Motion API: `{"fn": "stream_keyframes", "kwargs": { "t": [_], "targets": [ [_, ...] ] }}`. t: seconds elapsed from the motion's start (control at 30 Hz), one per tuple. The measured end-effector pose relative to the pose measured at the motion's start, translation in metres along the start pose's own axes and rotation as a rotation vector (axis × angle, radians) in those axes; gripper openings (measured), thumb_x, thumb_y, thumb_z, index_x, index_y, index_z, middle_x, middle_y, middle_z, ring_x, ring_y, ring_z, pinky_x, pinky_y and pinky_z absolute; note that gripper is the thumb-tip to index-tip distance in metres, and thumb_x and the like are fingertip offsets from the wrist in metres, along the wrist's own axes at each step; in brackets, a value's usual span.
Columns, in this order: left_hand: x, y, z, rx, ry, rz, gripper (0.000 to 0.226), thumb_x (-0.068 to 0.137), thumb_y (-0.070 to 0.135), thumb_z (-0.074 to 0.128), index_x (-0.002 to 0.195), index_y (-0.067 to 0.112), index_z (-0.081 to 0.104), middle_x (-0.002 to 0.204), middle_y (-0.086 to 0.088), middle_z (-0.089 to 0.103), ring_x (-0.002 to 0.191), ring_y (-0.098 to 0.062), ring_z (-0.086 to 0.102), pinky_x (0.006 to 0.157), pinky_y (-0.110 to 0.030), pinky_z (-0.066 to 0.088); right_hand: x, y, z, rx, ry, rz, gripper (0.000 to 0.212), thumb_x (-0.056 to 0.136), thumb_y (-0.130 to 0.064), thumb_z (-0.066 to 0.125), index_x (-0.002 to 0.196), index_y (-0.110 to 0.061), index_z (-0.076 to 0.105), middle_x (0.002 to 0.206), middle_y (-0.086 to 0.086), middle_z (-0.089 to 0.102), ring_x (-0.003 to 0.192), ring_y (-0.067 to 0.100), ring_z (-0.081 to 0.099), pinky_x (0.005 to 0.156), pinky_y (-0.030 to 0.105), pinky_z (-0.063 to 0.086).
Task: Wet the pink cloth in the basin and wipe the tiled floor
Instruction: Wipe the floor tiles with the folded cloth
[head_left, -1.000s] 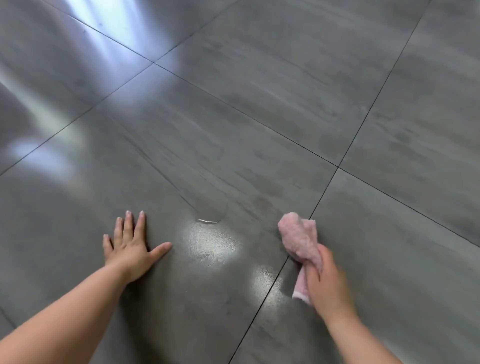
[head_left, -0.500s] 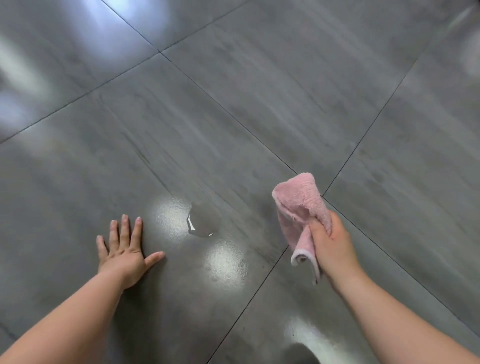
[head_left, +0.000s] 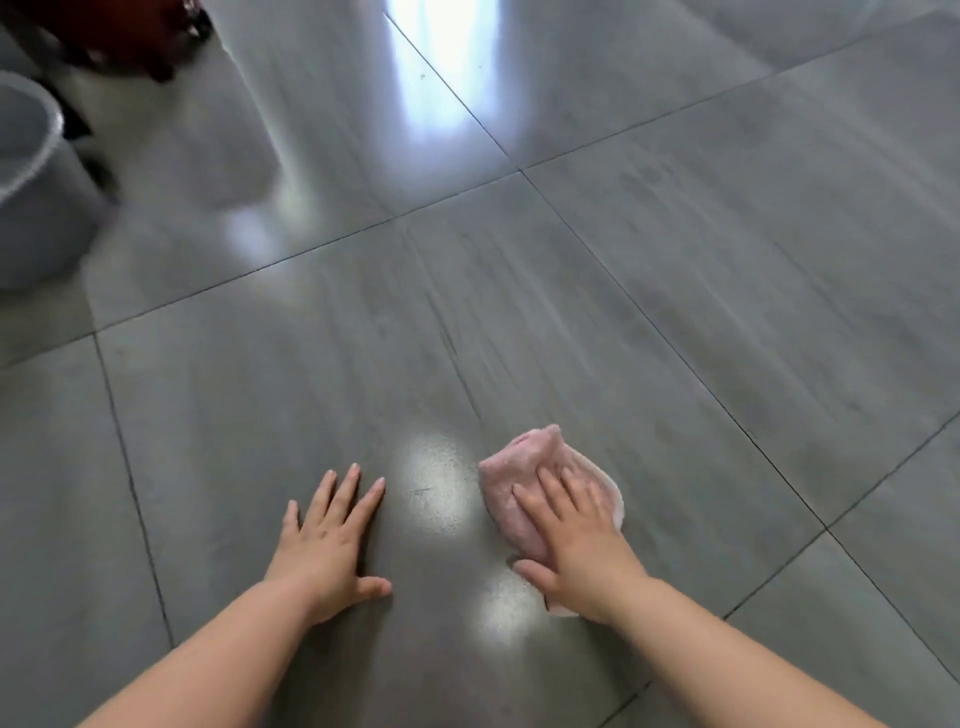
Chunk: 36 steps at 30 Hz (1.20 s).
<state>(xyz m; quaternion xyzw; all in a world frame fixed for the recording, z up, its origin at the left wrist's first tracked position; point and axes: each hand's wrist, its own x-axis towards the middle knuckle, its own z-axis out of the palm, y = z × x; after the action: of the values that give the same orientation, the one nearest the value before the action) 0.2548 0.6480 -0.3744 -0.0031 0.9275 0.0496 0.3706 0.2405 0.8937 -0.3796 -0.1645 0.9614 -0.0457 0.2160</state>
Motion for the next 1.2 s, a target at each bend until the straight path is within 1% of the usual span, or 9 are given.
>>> {"fn": "stream_keyframes", "kwargs": {
  "t": [0.13, 0.3, 0.43, 0.6, 0.73, 0.87, 1.0, 1.07, 1.2],
  "targets": [
    [0.005, -0.003, 0.000, 0.018, -0.018, -0.001, 0.106, 0.076, 0.052, 0.059, 0.141, 0.025, -0.020, 0.153, -0.001, -0.027, 0.142, -0.022, -0.023, 0.117, -0.047, -0.003, 0.017, -0.015, 0.018, -0.124, -0.018, -0.139, 0.071, 0.065, -0.049, 0.030, 0.132, -0.027, 0.036, 0.126, 0.008, 0.062, 0.125, 0.032, 0.049, 0.109, 0.035, 0.026],
    [0.006, -0.006, 0.001, -0.002, -0.014, 0.001, 0.108, 0.074, 0.052, 0.061, 0.141, 0.025, -0.020, 0.153, 0.000, -0.027, 0.142, -0.021, -0.023, 0.116, -0.047, -0.006, 0.036, 0.009, 0.028, -0.220, 0.086, -0.297, 0.083, 0.066, -0.048, 0.037, 0.142, -0.036, 0.006, 0.130, -0.003, 0.058, 0.143, 0.024, -0.002, 0.111, 0.033, 0.000],
    [0.005, -0.008, 0.001, -0.018, 0.006, 0.010, 0.109, 0.074, 0.053, 0.061, 0.141, 0.024, -0.021, 0.153, 0.001, -0.027, 0.141, -0.019, -0.024, 0.117, -0.046, -0.007, 0.038, 0.062, 0.011, 0.028, 0.171, 0.060, 0.079, 0.067, -0.042, 0.032, 0.143, -0.021, 0.028, 0.136, 0.012, 0.050, 0.131, 0.033, 0.041, 0.111, 0.024, -0.002],
    [0.005, -0.012, 0.003, -0.084, 0.028, 0.025, 0.114, 0.072, 0.052, 0.063, 0.141, 0.016, -0.020, 0.144, 0.003, -0.035, 0.123, -0.009, -0.033, 0.116, -0.045, -0.010, 0.036, 0.040, 0.006, 0.194, 0.163, 0.483, 0.069, 0.086, -0.046, 0.020, 0.146, -0.014, 0.014, 0.156, 0.011, 0.012, 0.144, 0.031, 0.010, 0.117, 0.043, 0.008],
    [0.005, -0.014, 0.004, -0.135, 0.041, -0.002, 0.119, 0.070, 0.054, 0.065, 0.122, -0.002, -0.027, 0.127, 0.003, -0.039, 0.120, -0.010, -0.034, 0.115, -0.040, -0.013, 0.041, -0.012, 0.033, -0.001, 0.255, -0.029, 0.068, 0.069, -0.043, 0.037, 0.134, -0.020, 0.035, 0.150, 0.015, 0.029, 0.141, 0.029, 0.019, 0.110, 0.039, 0.022],
    [0.001, -0.019, 0.007, -0.238, 0.110, -0.029, 0.133, 0.038, 0.077, 0.044, 0.115, -0.003, -0.031, 0.134, 0.003, -0.037, 0.122, -0.009, -0.033, 0.091, -0.014, -0.039, 0.044, 0.008, 0.029, -0.126, 0.134, -0.373, 0.088, 0.068, -0.046, 0.039, 0.145, -0.033, -0.003, 0.155, -0.003, 0.013, 0.144, 0.014, -0.012, 0.109, 0.032, 0.005],
    [-0.002, -0.025, 0.011, -0.313, 0.110, -0.050, 0.134, 0.026, 0.079, 0.024, 0.116, -0.002, -0.033, 0.131, 0.007, -0.039, 0.124, -0.003, -0.031, 0.074, -0.007, -0.043, 0.042, 0.075, 0.015, 0.046, 0.224, 0.005, 0.066, 0.071, -0.037, 0.037, 0.134, -0.018, 0.034, 0.139, 0.015, 0.046, 0.121, 0.038, 0.052, 0.111, 0.025, 0.009],
    [-0.002, -0.025, 0.012, -0.281, 0.109, -0.047, 0.140, 0.040, 0.080, 0.041, 0.123, -0.006, -0.031, 0.131, 0.006, -0.039, 0.124, -0.005, -0.032, 0.092, -0.014, -0.040, 0.033, 0.085, 0.006, 0.171, 0.275, 0.280, 0.073, 0.072, -0.041, 0.028, 0.135, -0.007, 0.040, 0.140, 0.023, 0.043, 0.128, 0.042, 0.042, 0.115, 0.035, 0.012],
    [0.000, -0.018, 0.008, -0.180, 0.042, -0.090, 0.118, 0.073, 0.059, 0.058, 0.138, 0.007, -0.026, 0.138, 0.003, -0.039, 0.138, -0.020, -0.029, 0.116, -0.035, -0.014, 0.043, 0.041, 0.001, 0.294, 0.197, 0.603, 0.060, 0.094, -0.031, 0.034, 0.147, -0.014, 0.011, 0.157, 0.010, 0.005, 0.144, 0.030, 0.002, 0.117, 0.040, 0.002]
  ]
}}
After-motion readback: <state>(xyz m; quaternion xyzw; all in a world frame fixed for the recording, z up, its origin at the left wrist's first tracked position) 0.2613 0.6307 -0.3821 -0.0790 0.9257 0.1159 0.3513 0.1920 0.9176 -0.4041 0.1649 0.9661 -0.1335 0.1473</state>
